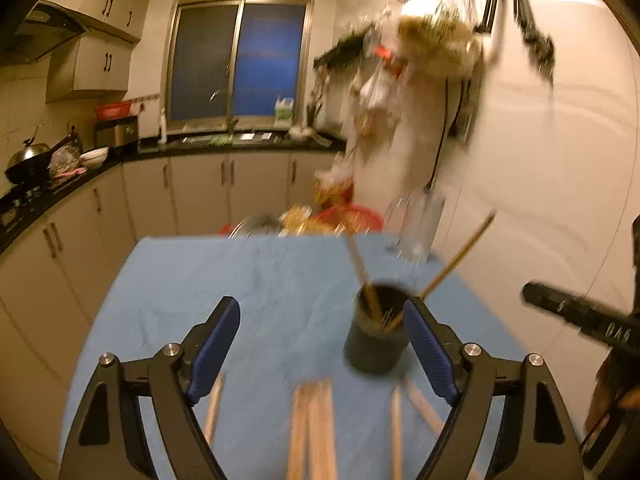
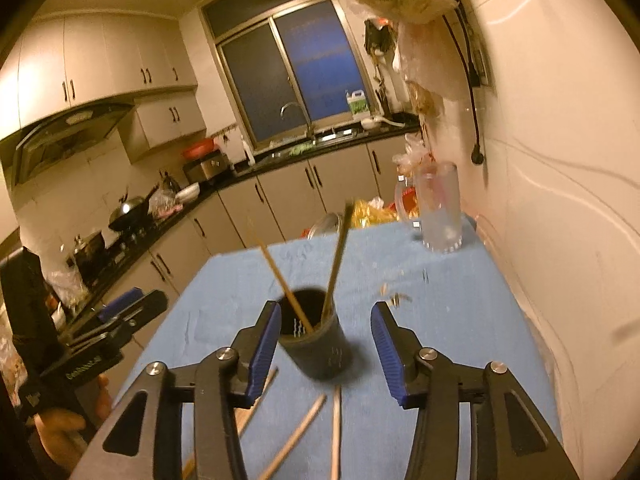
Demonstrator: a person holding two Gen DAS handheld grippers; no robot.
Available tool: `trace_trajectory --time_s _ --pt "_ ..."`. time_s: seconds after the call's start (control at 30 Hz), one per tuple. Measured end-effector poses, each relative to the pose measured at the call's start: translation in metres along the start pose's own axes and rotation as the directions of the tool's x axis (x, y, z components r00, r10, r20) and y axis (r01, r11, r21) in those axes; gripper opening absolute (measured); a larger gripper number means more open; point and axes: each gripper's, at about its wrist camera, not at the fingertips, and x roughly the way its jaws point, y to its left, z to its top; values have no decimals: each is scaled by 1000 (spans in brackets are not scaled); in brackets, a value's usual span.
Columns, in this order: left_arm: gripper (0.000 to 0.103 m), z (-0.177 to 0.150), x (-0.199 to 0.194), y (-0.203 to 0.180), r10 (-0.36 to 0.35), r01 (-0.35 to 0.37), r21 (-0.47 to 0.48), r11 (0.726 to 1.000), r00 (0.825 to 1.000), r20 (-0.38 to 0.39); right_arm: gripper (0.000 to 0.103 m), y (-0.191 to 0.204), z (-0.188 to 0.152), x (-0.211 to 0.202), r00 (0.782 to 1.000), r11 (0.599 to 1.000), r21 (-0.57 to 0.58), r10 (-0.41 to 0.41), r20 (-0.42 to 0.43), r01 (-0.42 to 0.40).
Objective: Organize utensils
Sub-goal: 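Move both tools back down to the remaining chopsticks on the towel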
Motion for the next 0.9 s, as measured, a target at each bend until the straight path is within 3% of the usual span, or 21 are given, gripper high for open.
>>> trace_trajectory --time_s 0.1,0.23,0.43,0.5,0.57,0.67,0.8,0.9 --pt "84 -25 -8 18 17 -19 -34 999 998 -63 51 -4 -19 -3 1000 1000 -6 -8 -29 8" --pt "84 -66 -12 46 20 -42 -158 987 990 -140 51 -12 -44 4 996 1000 21 -1 -84 3" --pt "84 -103 4 63 39 -92 -207 974 969 -246 51 -17 -70 31 980 1000 26 18 -199 -13" --pt "80 -105 12 65 29 -86 -205 975 964 -266 49 -16 -76 43 970 1000 16 20 -242 -17" --pt "67 -101 22 65 19 -76 -190 979 957 -288 46 -17 -80 55 960 1000 10 23 -280 -21" --pt "58 -89 44 63 7 -58 -148 987 945 -327 44 -17 -83 72 948 1000 -1 18 -317 -19" --pt "58 -75 79 60 -51 -2 -137 991 921 -386 41 -17 -84 94 933 1000 -9 25 -359 -30" --pt "58 -67 106 50 -50 16 -84 996 905 -422 40 -17 -84 112 922 999 -23 19 -386 -30"
